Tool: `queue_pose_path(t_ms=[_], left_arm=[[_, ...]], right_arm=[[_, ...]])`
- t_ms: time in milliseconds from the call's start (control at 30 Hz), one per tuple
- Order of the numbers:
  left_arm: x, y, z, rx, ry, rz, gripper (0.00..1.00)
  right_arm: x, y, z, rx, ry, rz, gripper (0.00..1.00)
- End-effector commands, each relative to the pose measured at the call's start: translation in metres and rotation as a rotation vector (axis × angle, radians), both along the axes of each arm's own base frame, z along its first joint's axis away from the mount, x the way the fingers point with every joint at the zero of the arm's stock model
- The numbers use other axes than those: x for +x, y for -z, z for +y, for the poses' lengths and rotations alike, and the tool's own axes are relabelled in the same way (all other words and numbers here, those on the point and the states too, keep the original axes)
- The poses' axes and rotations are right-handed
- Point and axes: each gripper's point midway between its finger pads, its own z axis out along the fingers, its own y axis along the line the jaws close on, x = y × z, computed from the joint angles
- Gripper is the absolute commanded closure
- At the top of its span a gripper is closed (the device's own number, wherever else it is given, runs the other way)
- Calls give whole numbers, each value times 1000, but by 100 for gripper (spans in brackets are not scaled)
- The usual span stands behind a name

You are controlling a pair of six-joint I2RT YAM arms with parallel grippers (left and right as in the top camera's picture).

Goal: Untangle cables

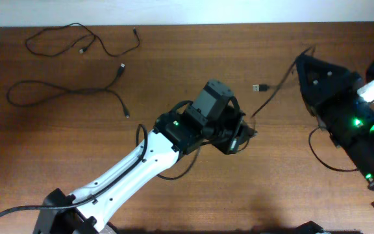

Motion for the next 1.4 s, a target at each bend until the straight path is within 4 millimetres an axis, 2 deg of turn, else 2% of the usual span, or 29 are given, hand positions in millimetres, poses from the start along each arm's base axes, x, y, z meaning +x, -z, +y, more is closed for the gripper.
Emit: queue_pose_path(t_ms=[0, 33, 67, 100, 167, 233, 300, 400, 533, 600, 633, 767, 833, 900, 1000, 1100, 1200, 1367], left_arm=[[34, 30, 43, 276, 12, -260, 100], [39, 35, 53, 330, 27, -297, 100], [45, 39, 64, 394, 74, -364, 100], [50, 38, 69, 421, 138, -434, 100], [56, 31, 73, 435, 249, -544, 100], [60, 20, 76, 425, 325, -623, 100], [64, 6, 91, 443, 340, -656, 100], [71, -25, 111, 475, 361, -745, 100], [68, -75, 125, 517, 442, -917, 100], [62, -113, 128, 522, 460, -1018, 100], [58, -138, 130, 517, 448, -1073, 100], [44, -210, 138, 505, 404, -1259, 100], [38, -243, 148, 535, 365, -1359, 100], [37, -261, 166, 616, 296, -1397, 100], [36, -268, 194, 708, 217, -1383, 100], [40, -259, 225, 784, 166, -1310, 100], [50, -250, 249, 813, 104, -1225, 100], [49, -261, 228, 653, 155, -1297, 100]], right_arm=[[-5, 18, -46, -107, 225, 55, 89], [-8, 27, -56, -144, 266, 91, 83], [-12, 36, -63, -179, 298, 125, 69], [-16, 45, -70, -214, 324, 161, 59], [-22, 59, -81, -272, 362, 215, 46], [-28, 70, -89, -321, 388, 262, 36], [-34, 81, -93, -364, 388, 314, 27], [-39, 96, -95, -413, 381, 381, 18], [-41, 117, -96, -490, 368, 487, 8], [-38, 130, -93, -526, 351, 548, 1], [-35, 137, -90, -545, 340, 581, 2], [-24, 164, -81, -614, 305, 705, 2], [-18, 179, -78, -666, 296, 778, 2], [-11, 191, -75, -702, 288, 831, 2], [-6, 207, -70, -733, 267, 897, 1], [-2, 216, -62, -725, 239, 930, 1], [-2, 216, -62, -725, 240, 930, 1], [-3, 217, -61, -720, 233, 934, 1]])
